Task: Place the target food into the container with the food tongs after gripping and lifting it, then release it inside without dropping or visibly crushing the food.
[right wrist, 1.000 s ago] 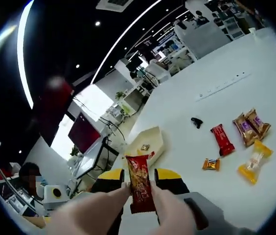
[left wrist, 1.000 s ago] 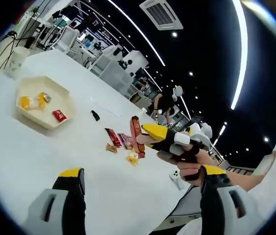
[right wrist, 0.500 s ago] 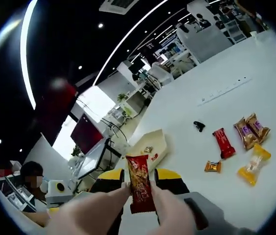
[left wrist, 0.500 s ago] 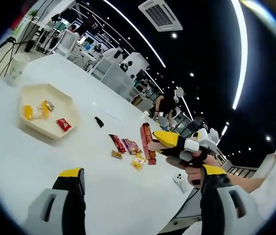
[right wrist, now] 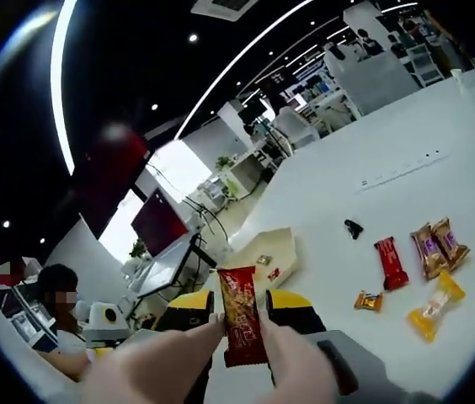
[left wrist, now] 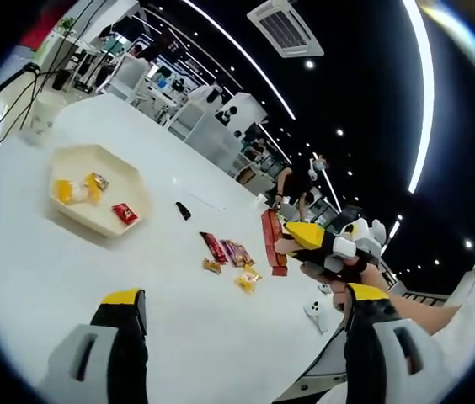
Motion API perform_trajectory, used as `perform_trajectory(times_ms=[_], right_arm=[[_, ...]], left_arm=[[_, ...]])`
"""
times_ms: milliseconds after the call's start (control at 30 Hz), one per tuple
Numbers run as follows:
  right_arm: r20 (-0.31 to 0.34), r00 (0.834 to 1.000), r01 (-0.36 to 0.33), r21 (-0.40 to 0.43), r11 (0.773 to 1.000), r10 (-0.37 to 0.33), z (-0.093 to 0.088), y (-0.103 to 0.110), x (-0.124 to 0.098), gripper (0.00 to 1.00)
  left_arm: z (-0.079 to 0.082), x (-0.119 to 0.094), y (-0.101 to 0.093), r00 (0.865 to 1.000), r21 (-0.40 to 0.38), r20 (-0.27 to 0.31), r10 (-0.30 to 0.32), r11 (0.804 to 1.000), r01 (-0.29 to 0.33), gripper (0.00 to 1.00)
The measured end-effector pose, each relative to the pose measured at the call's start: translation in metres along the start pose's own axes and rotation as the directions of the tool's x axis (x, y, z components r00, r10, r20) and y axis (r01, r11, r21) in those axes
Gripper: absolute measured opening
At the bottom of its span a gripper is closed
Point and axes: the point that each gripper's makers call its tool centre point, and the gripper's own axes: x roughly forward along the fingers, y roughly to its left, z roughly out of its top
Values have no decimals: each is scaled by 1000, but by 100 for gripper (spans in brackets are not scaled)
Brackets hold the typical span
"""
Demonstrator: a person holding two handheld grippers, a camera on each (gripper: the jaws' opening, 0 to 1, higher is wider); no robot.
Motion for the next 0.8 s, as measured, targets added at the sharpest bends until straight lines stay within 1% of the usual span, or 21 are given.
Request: perform_trajectory(times_ms=[67, 133, 167, 200, 267, 300, 400, 467, 533, 633, 800], right_arm=[[14, 999, -30, -8, 1000, 30, 5, 8, 0, 23], [10, 999, -31, -26, 999, 31, 8, 12, 1, 23], [9, 999, -33, -29, 999, 33, 8, 13, 1, 23], [10, 999, -36, -36, 999, 36, 11, 15, 1, 23], [12, 999, -41, -41, 998, 41, 13, 16, 1, 23], [12, 999, -42, -46, 998, 42, 14, 16, 1, 23], [11, 999, -48, -59, 997, 49, 19, 19, 1, 23], [12, 999, -51, -67, 996, 52, 21, 21, 1, 23], [16, 998, -59, -72, 996, 60, 25, 25, 1, 23], [21, 997, -73, -90, 993, 76, 32, 32, 1, 23], [26, 996, -86, -115, 990, 90, 41, 41, 2, 23]], left_arm=[[2, -1, 0, 1000, 3, 2, 1, 1000, -1, 99], [4, -1, 0, 1000, 7, 6, 0, 1000, 0, 99], [5, -1, 0, 1000, 16, -1, -10, 1000, 10, 99], [6, -2, 1, 1000, 28, -9, -10, 1000, 10, 99], [9, -4, 9, 1000, 93, -22, 19, 996, -17, 99], [12, -5, 10, 1000, 107, -24, 20, 994, -17, 99], [23, -8, 13, 1000, 92, 2, 19, 996, -19, 99], [26, -10, 13, 1000, 94, 8, 19, 995, -20, 99], [27, -10, 14, 1000, 98, 11, 22, 995, -23, 99], [27, -11, 15, 1000, 83, 17, 24, 996, -25, 99], [25, -13, 13, 999, 75, 30, 30, 997, -33, 99]])
